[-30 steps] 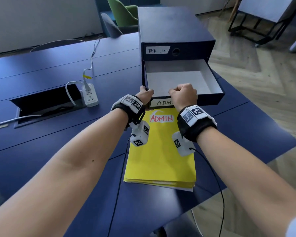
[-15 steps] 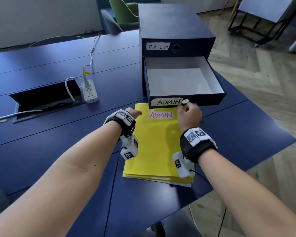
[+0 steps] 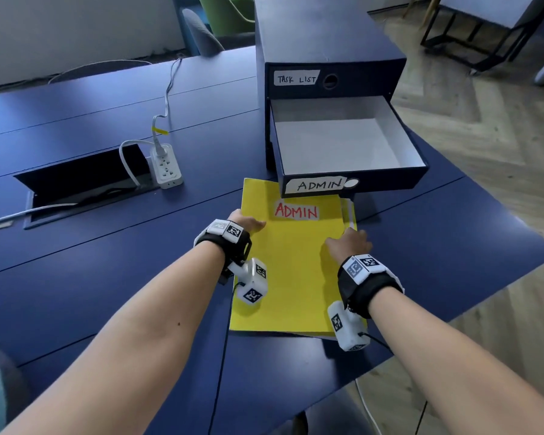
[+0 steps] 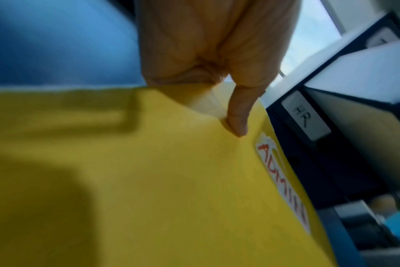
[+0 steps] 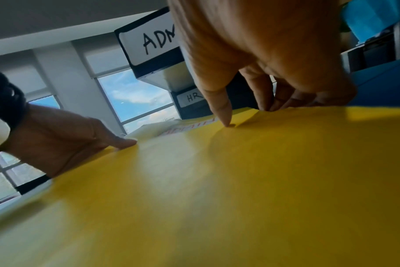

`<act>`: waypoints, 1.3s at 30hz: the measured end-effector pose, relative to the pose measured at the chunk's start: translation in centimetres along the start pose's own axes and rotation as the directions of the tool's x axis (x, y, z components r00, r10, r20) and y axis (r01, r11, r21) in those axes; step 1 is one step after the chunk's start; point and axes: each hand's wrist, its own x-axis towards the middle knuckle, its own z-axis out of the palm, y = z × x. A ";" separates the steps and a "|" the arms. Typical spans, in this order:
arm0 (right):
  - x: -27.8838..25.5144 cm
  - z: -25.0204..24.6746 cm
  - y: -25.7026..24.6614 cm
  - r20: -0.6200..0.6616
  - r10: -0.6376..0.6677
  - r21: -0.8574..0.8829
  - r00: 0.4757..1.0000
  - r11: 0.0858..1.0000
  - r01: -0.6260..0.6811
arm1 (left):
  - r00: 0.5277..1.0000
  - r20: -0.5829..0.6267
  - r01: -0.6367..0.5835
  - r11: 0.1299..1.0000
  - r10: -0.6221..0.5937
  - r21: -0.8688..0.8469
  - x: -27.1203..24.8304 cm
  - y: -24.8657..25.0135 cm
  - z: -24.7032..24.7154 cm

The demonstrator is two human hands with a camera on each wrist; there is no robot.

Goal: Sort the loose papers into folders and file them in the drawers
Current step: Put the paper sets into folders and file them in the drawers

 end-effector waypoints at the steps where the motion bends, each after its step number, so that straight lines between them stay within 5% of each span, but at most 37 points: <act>1: 0.2 0.3 -0.1 0.004 -0.003 0.017 1.000 1.000 0.003 | 1.000 -0.004 0.003 0.999 -0.003 0.041 -0.1 -0.2 -0.1; 7: -0.2 1.3 -1.5 0.019 -0.005 0.218 1.000 0.976 0.001 | 0.995 -0.088 0.054 0.998 -0.050 0.045 -0.2 -3.5 -2.1; 10: -1.8 2.0 -3.2 0.111 -0.062 0.372 0.992 0.928 0.017 | 0.985 -0.146 0.059 0.981 -0.086 -0.184 -0.2 -5.1 -3.6; 13: -3.3 2.8 -5.4 0.119 -0.239 0.246 0.964 0.948 0.205 | 0.955 -0.255 0.035 0.909 -0.153 -0.416 -0.2 -7.6 -5.3; 16: -5.1 3.4 -7.8 0.017 -0.505 0.201 0.863 0.847 0.492 | 0.901 -0.313 0.044 0.779 -0.302 -0.625 -0.5 -10.3 -6.9; 19: -7.3 3.3 -10.1 -0.151 -0.697 0.197 0.701 0.673 0.713 | 0.859 -0.386 -0.039 0.708 -0.336 -0.705 -1.4 -11.2 -8.0; 22: -8.6 2.6 -11.5 -0.385 -0.736 0.173 0.556 0.534 0.827 | 0.842 -0.481 -0.236 0.635 -0.244 -0.736 -2.4 -9.0 -10.0; 24: -8.7 1.7 -11.8 -0.490 -0.704 0.181 0.514 0.494 0.850 | 0.809 -0.543 -0.335 0.580 -0.226 -0.742 -2.3 -7.4 -11.4; 28: -8.2 0.0 -11.1 -0.611 -0.597 0.263 0.520 0.466 0.845 | 0.792 -0.609 -0.504 0.503 -0.055 -0.702 -3.3 -3.7 -12.8; 31: -7.5 0.3 -9.3 -0.590 -0.557 0.361 0.584 0.465 0.808 | 0.792 -0.610 -0.559 0.457 0.044 -0.692 -2.7 -2.9 -11.6; 35: -6.6 1.8 -6.8 -0.485 -0.526 0.442 0.698 0.542 0.715 | 0.833 -0.547 -0.484 0.593 0.087 -0.643 -4.8 -3.2 -8.8; 39: -6.4 1.1 -6.8 -0.481 -0.524 0.354 0.703 0.617 0.702 | 0.841 -0.517 -0.484 0.647 0.160 -0.589 -5.5 -3.2 -8.2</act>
